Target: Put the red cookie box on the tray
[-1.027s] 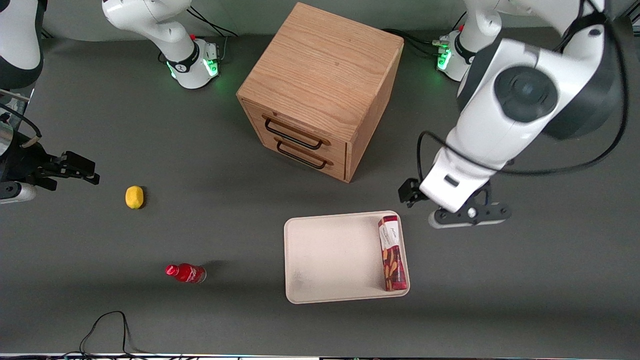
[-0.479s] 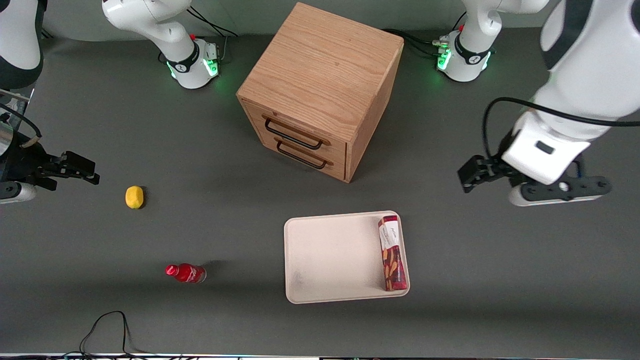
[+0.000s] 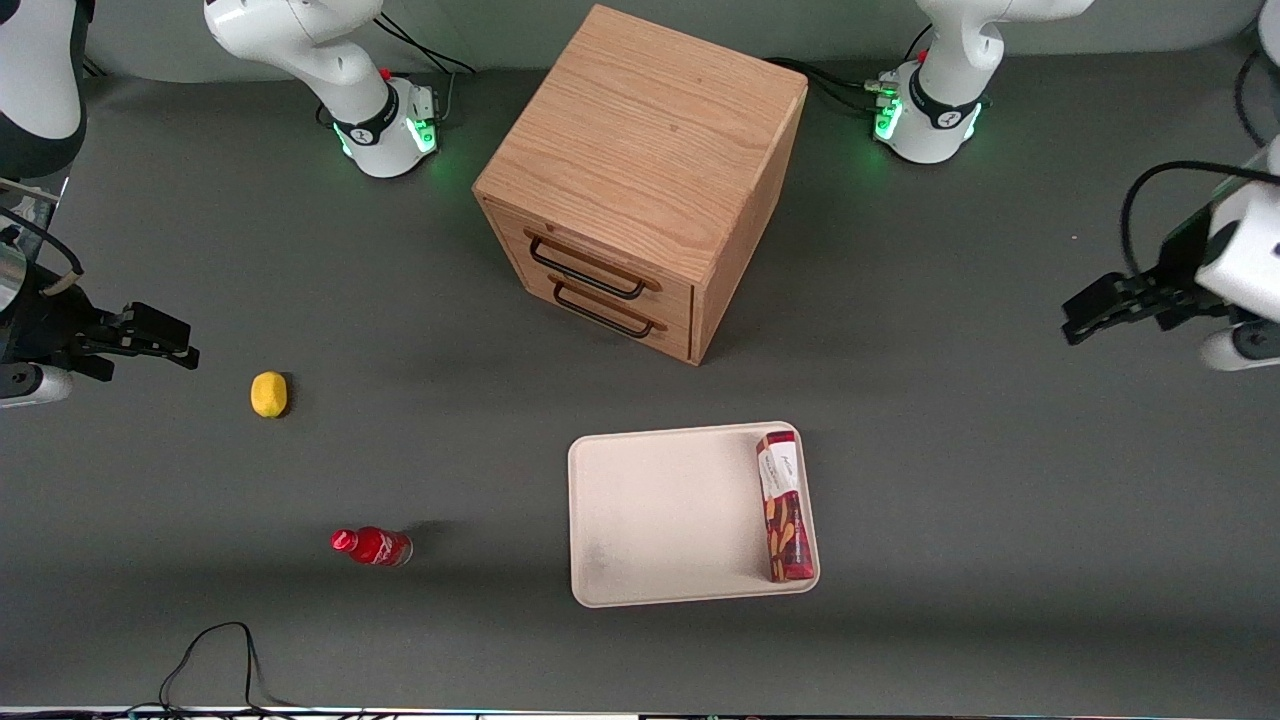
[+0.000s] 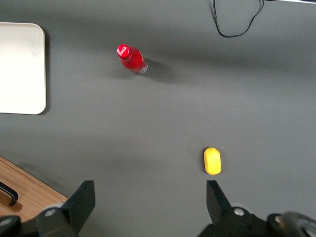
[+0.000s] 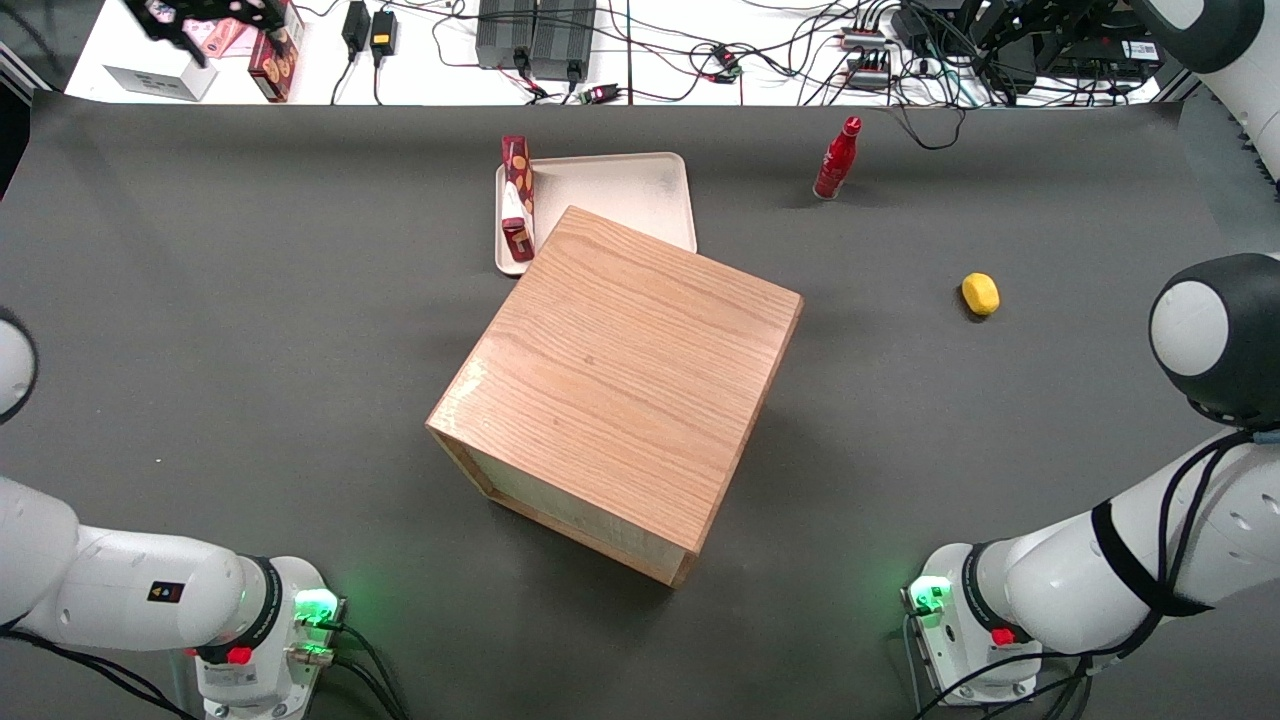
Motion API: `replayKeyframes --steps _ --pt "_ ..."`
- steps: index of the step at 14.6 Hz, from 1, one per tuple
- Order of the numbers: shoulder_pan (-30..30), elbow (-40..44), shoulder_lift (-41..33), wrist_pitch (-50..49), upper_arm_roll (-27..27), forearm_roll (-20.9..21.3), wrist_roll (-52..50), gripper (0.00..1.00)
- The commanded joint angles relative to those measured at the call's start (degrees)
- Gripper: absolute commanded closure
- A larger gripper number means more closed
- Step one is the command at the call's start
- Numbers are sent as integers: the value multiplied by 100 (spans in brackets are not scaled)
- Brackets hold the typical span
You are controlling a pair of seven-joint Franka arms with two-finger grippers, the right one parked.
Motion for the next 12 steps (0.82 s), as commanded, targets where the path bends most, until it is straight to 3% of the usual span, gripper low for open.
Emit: replayKeyframes --steps 1,12 --pt "270 -729 -548 243 -49 -20 561 0" --pt "-1 -633 -716 129 21 51 238 0"
